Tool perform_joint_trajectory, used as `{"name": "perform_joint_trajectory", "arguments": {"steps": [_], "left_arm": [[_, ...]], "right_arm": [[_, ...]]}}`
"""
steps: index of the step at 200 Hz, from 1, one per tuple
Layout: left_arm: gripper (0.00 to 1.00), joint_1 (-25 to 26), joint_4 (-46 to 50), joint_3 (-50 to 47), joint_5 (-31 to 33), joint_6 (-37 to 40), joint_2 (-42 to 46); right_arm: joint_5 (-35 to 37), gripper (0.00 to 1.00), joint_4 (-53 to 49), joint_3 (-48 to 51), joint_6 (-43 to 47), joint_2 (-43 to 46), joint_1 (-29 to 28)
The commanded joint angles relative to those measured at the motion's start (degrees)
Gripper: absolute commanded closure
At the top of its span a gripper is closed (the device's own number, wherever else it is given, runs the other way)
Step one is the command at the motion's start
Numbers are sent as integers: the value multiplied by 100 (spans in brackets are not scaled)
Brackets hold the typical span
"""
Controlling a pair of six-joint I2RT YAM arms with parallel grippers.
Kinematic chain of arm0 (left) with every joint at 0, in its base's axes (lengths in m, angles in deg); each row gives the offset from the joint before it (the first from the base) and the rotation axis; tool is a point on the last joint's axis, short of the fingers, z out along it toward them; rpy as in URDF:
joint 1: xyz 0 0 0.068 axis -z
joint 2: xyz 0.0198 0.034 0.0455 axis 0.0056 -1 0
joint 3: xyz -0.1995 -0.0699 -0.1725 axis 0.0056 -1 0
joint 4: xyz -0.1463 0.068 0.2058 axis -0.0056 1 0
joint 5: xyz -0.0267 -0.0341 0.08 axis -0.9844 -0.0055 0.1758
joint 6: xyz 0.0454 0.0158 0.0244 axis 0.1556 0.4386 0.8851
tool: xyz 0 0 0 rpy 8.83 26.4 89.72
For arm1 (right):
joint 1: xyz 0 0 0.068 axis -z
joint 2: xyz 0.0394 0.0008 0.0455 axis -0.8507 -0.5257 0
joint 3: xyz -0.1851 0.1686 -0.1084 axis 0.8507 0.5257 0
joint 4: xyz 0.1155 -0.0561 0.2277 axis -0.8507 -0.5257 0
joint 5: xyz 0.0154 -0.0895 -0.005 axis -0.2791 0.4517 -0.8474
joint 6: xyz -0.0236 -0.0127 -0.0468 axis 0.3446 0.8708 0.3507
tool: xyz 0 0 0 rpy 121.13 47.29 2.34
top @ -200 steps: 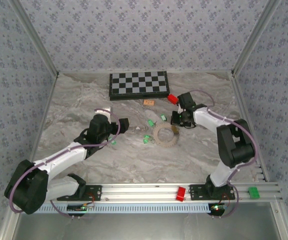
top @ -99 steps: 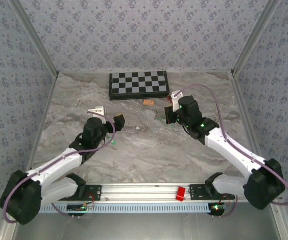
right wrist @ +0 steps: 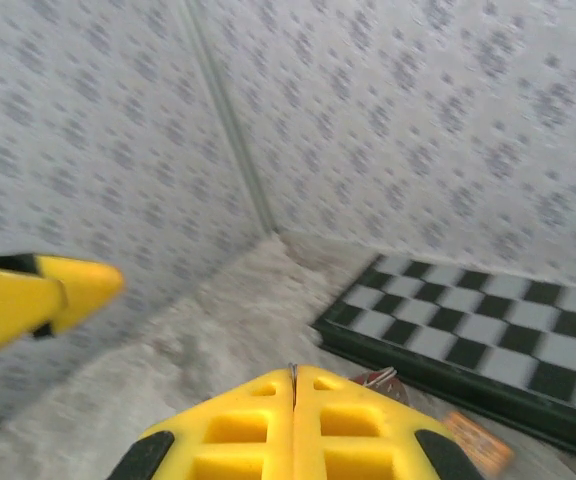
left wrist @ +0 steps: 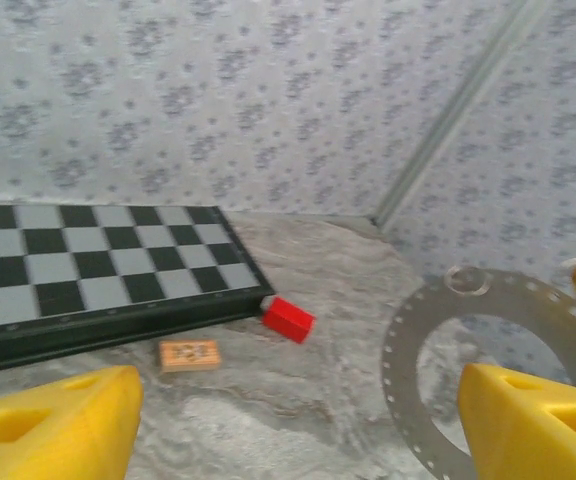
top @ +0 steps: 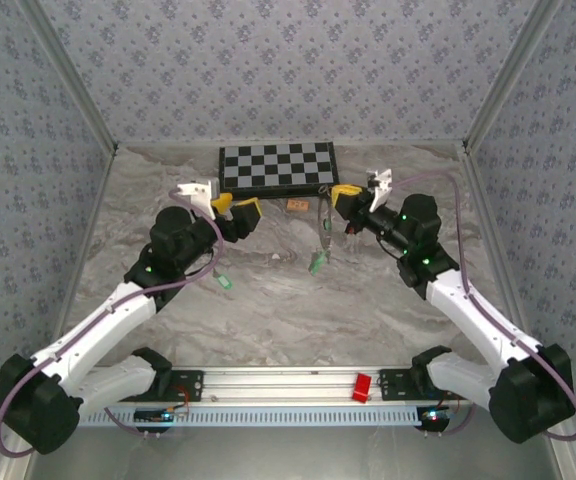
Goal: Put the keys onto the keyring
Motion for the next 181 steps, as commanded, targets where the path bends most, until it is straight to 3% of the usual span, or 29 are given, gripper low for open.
{"name": "perform_joint_trajectory", "arguments": {"steps": [1, 42, 106, 181], "left_arm": [[22, 25, -283, 315, -921, -219, -62], [34, 29, -809, 615, -1824, -820, -444], [54, 111, -1798, 955, -2336, -1661, -1290], [70, 433, -1879, 1270, -2346, -1607, -1794]], "right_arm": [[-1318, 100, 1663, -20, -1134, -203, 133], [-2026, 100, 2638, -104, -2022, -601, 80], [-1627, 100, 3830, 101, -3031, -1223, -142], [-1298, 100, 4024, 189, -3068, -1421, -235]]}}
